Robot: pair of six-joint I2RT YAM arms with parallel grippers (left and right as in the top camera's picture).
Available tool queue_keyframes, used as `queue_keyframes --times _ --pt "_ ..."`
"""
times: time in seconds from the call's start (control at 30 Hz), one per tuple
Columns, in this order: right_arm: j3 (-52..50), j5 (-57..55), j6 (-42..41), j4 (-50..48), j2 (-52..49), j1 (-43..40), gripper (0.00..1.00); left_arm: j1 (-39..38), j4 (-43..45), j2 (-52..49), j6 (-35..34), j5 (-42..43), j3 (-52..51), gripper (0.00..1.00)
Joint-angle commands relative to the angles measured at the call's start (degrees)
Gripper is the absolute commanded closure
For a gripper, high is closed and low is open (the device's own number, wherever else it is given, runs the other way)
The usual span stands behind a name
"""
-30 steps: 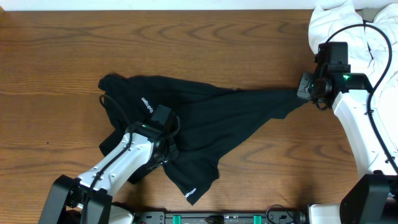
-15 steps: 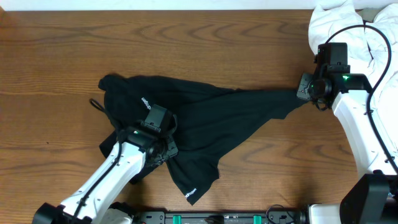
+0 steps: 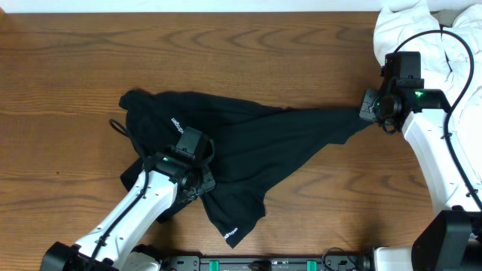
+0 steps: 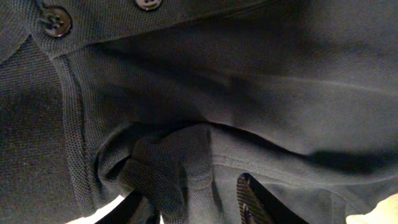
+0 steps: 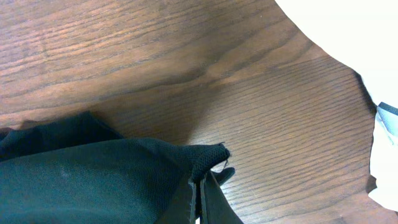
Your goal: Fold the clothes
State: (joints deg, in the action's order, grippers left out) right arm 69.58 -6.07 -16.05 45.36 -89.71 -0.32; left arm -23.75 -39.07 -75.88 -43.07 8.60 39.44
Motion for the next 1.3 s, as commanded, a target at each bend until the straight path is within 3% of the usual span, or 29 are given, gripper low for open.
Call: queue_keyframes --times 0.0,0.1,0.33,0.47,0.63,0.97,1.27 --pt "-0.37 -1.25 0.50 -0.09 0.57 -0.52 0.99 -0.07 -0.74 -0.48 0.76 -0.50 -0.39 0.59" --pt "-0.37 -1.22 0.50 -0.09 0.57 -0.52 0.99 -0.07 -0.90 -0.48 0.76 -0.52 -0.50 0.60" --pt "-0.35 -1.22 0.50 -0.07 0.57 -0.52 0.99 -0.07 -0.94 -0.48 0.76 -0.52 -1.03 0.74" --pt "-0.35 -1.22 0.50 -0.07 0.57 -0.52 0.99 -0.07 -0.87 -0.48 0.76 -0.55 -1.75 0.77" --pt "-0.37 -1.22 0.50 -0.07 0.57 -0.52 0.99 -0.07 -0.87 -0.48 0.76 -0.55 -2.10 0.94" --pt "-0.28 -1.22 0.87 -0.09 0.74 -0.57 0.99 -0.07 -2.05 1.22 4.13 -0.55 0.15 0.94" --pt "2.64 -0.79 1.57 3.06 9.16 -5.18 0.99 3.26 -15.63 10.23 10.99 -5.66 19.65 0.94"
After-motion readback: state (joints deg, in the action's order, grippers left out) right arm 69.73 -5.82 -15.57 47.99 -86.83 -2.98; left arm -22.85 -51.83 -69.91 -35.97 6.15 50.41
